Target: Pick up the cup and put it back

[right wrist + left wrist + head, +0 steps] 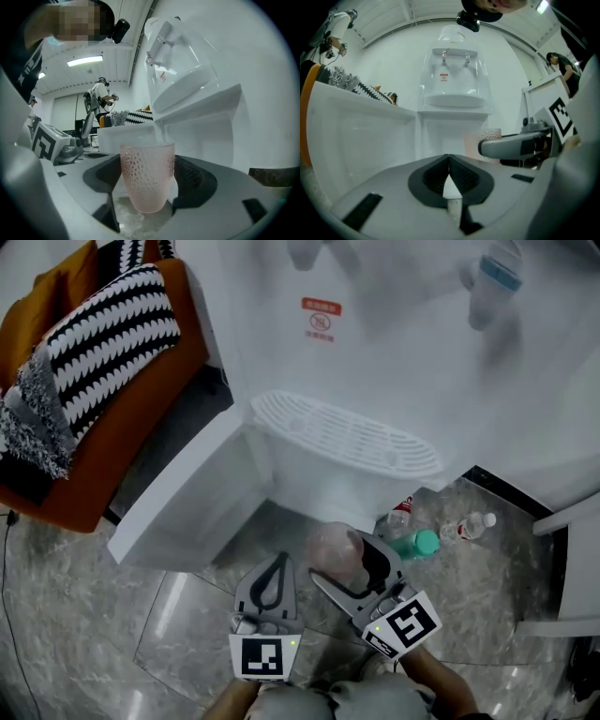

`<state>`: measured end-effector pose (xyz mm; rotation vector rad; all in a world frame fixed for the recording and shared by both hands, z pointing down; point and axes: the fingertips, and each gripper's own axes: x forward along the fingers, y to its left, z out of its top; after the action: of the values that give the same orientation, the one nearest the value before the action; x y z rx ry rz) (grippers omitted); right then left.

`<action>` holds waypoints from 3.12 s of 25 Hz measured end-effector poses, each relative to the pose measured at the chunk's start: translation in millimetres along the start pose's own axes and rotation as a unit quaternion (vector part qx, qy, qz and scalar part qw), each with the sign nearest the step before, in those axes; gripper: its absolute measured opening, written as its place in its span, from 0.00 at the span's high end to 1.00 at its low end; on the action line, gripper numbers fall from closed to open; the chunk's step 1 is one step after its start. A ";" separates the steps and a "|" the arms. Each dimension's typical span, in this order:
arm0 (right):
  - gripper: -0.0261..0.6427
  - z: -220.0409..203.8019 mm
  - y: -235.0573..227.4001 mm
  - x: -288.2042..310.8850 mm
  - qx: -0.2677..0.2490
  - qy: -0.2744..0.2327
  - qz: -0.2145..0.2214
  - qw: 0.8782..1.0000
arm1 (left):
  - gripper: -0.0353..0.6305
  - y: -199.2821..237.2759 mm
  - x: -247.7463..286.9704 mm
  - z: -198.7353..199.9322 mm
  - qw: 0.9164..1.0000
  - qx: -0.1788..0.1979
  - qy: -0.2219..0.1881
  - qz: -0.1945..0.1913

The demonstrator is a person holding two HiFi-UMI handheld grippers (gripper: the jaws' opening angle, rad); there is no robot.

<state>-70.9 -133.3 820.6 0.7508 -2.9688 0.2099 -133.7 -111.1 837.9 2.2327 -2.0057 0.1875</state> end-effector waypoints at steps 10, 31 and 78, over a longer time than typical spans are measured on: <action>0.42 131.5 38.2 -33.1 -0.012 0.040 0.028 0.999 | 0.93 0.3 -54.1 150.7 0.998 0.055 0.003 -0.005; 0.42 704.0 139.4 -167.4 -0.035 -0.029 0.025 0.999 | 0.93 -73.6 -218.3 702.0 0.997 0.009 -0.048 0.063; 0.42 753.8 136.3 -200.7 -0.038 -0.051 0.053 0.997 | 0.93 -91.9 -218.7 752.5 0.994 -0.007 -0.058 0.093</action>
<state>12.8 -33.6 39.4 0.6141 -3.0966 0.0648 -63.5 -24.9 56.8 2.0914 -2.2677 0.0626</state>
